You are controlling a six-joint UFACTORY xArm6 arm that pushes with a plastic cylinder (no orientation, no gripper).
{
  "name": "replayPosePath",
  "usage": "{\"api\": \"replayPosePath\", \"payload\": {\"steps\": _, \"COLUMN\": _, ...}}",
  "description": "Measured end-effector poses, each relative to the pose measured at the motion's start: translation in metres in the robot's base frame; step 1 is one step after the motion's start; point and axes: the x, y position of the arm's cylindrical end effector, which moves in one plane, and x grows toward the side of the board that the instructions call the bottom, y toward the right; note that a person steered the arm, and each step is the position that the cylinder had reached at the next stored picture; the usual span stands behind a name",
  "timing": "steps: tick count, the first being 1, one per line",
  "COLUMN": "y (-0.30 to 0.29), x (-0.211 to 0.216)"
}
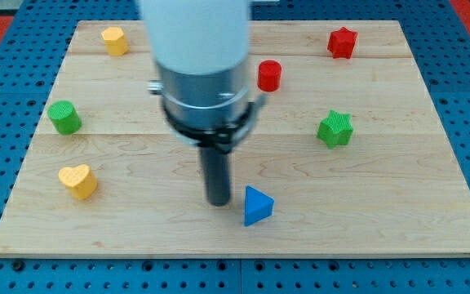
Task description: Move the red circle horizontally to the blue triangle
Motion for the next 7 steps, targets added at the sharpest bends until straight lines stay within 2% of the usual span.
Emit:
{"api": "replayPosePath", "payload": {"steps": 1, "y": 0.076, "x": 0.0}}
{"api": "replayPosePath", "payload": {"steps": 2, "y": 0.098, "x": 0.0}}
{"api": "replayPosePath", "payload": {"steps": 3, "y": 0.035, "x": -0.017}}
{"api": "replayPosePath", "payload": {"steps": 5, "y": -0.019, "x": -0.115}}
{"api": "replayPosePath", "payload": {"steps": 6, "y": -0.004, "x": -0.17}}
{"api": "replayPosePath", "payload": {"steps": 7, "y": 0.075, "x": -0.161}}
